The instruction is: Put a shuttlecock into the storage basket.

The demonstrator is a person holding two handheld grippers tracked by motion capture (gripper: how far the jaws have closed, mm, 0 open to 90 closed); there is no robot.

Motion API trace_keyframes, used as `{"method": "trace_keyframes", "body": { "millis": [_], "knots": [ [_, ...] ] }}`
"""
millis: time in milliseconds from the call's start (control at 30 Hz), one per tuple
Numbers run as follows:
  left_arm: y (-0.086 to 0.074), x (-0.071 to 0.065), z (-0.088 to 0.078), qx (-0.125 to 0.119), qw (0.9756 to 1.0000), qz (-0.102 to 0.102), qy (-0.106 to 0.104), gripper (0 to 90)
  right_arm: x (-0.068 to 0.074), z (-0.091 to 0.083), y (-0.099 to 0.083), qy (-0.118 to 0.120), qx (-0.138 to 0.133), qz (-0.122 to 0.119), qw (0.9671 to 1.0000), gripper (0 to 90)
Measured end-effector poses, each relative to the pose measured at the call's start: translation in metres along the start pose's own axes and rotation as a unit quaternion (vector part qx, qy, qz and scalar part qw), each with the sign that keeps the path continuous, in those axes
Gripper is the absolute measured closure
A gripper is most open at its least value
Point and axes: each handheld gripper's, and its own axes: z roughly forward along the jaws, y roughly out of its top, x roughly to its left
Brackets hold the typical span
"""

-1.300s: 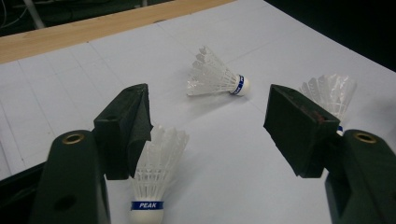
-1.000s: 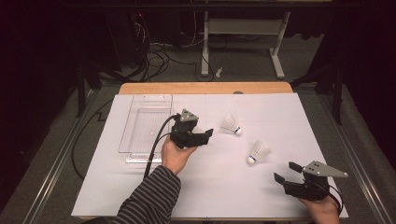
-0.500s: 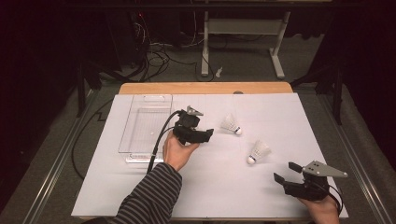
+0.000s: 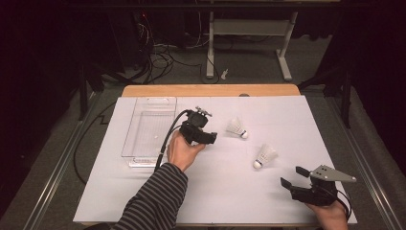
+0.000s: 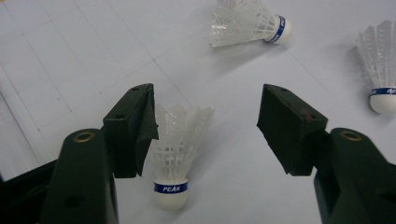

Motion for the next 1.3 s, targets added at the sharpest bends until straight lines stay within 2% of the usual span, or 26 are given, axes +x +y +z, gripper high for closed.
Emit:
{"method": "trace_keyframes", "body": {
  "millis": [300, 567, 1100, 1300],
  "knots": [
    [0.003, 0.005, 0.005, 0.037, 0.9992, -0.011, 0.002, 37.0, 0.0, 0.0, 0.0, 0.001, 0.0, 0.0, 1.0, 26.5],
    [0.002, 0.011, 0.013, 0.082, 0.9965, -0.017, 0.003, 35.7, 0.0, 0.0, 0.0, 0.001, 0.001, -0.001, 1.0, 26.5],
    [-0.001, 0.017, 0.026, 0.127, 0.9916, -0.026, 0.004, 36.7, 0.0, 0.001, 0.0, 0.002, 0.002, 0.0, 1.0, 26.4],
    [-0.004, 0.018, 0.033, 0.147, 0.9887, -0.03, 0.001, 38.1, 0.0, 0.0, 0.0, 0.001, 0.002, 0.0, 1.0, 26.5]
  ]
}}
